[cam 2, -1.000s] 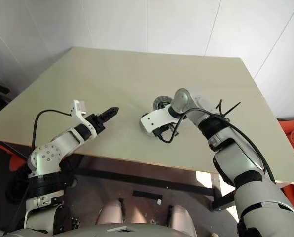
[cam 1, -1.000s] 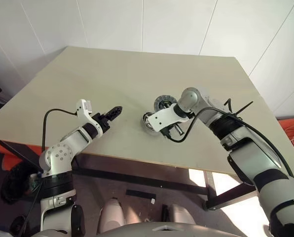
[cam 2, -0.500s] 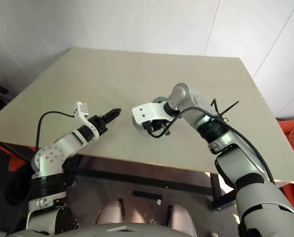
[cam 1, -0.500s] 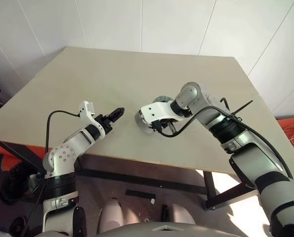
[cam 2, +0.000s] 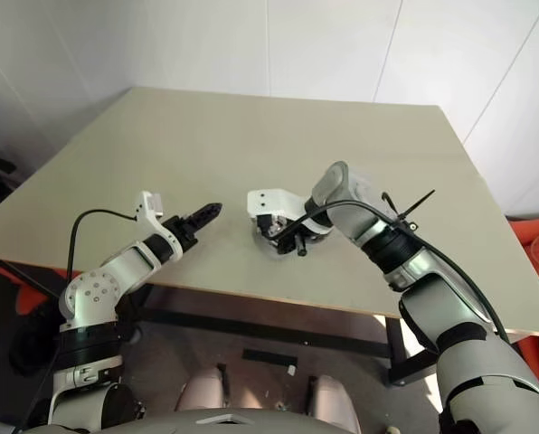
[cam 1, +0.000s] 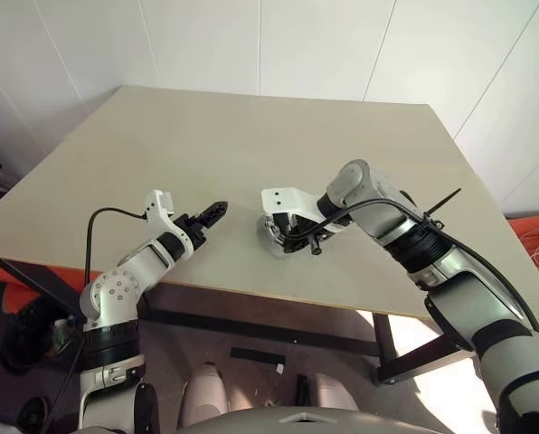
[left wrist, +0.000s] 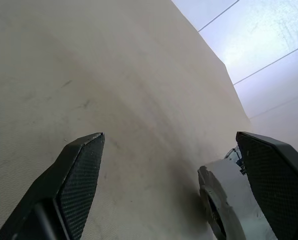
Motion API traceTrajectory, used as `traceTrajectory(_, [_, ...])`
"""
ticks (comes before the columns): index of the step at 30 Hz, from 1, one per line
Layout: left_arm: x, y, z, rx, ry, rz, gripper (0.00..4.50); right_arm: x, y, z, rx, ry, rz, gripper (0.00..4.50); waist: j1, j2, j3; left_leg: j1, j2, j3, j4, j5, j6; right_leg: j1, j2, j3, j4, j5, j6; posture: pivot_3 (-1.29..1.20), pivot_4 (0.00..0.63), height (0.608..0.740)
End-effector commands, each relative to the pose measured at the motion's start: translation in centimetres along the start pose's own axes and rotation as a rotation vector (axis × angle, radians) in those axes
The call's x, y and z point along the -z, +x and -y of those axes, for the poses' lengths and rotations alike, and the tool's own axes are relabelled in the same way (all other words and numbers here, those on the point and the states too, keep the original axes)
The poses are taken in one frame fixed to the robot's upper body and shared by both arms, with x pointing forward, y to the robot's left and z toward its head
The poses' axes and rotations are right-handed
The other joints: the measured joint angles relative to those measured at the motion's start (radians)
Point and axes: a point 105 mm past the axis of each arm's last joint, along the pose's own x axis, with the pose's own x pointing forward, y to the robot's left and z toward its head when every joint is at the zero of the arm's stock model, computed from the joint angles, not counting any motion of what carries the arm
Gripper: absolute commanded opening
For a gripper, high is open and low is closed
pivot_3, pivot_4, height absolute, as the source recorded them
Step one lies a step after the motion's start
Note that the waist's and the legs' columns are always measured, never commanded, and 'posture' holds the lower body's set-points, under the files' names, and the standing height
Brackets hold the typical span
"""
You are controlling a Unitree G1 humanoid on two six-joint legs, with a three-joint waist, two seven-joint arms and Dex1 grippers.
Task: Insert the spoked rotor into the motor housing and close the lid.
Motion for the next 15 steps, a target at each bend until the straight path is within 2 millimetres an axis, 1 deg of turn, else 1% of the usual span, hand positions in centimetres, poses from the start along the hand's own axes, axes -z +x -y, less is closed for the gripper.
traceTrajectory(1, [-0.9,-0.2,0.7,0.024,0.017,0.039,4.50,-1.8,-1.0,0.2,-0.001,0.084,0.045,0.03,0.001,0.000,0.000,0.000,0.000,0.000,0.000,0.000,0.000,0.000,0.000,0.000,0.000,0.000,0.000,0.00,0.000,0.740])
traceTrajectory(4, [-0.9,-0.3,0.6,0.020,0.021,0.036,4.50,-2.9,-0.6,1.0,0.029,0.223,0.071,0.03,0.000,0.000,0.000,0.000,0.000,0.000,0.000,0.000,0.000,0.000,0.000,0.000,0.000,0.000,0.000,0.00,0.000,0.740])
traceTrajectory(9, [-0.8,-0.3,0.6,0.017,0.023,0.034,4.50,-3.9,-0.3,2.2,0.085,0.403,0.090,0.03,0.000,0.000,0.000,0.001,0.000,0.000,0.000,0.000,-0.001,0.000,0.000,0.000,0.000,0.000,0.000,0.00,0.000,0.740])
traceTrajectory(11, [-0.8,-0.3,0.6,0.017,0.023,0.034,4.50,-4.1,-0.2,2.6,0.104,0.445,0.094,0.03,0.001,0.000,0.000,0.001,0.000,0.000,0.000,0.001,-0.001,0.000,0.000,0.000,0.000,0.000,0.000,0.00,0.000,0.740])
traceTrajectory(15, [-0.8,-0.3,0.7,0.017,0.023,0.038,4.50,-4.2,0.1,2.9,0.124,0.461,0.091,0.03,0.004,0.000,0.000,0.001,0.000,0.000,-0.001,0.001,-0.001,0.000,0.000,0.000,0.000,0.000,0.000,0.00,0.000,0.740])
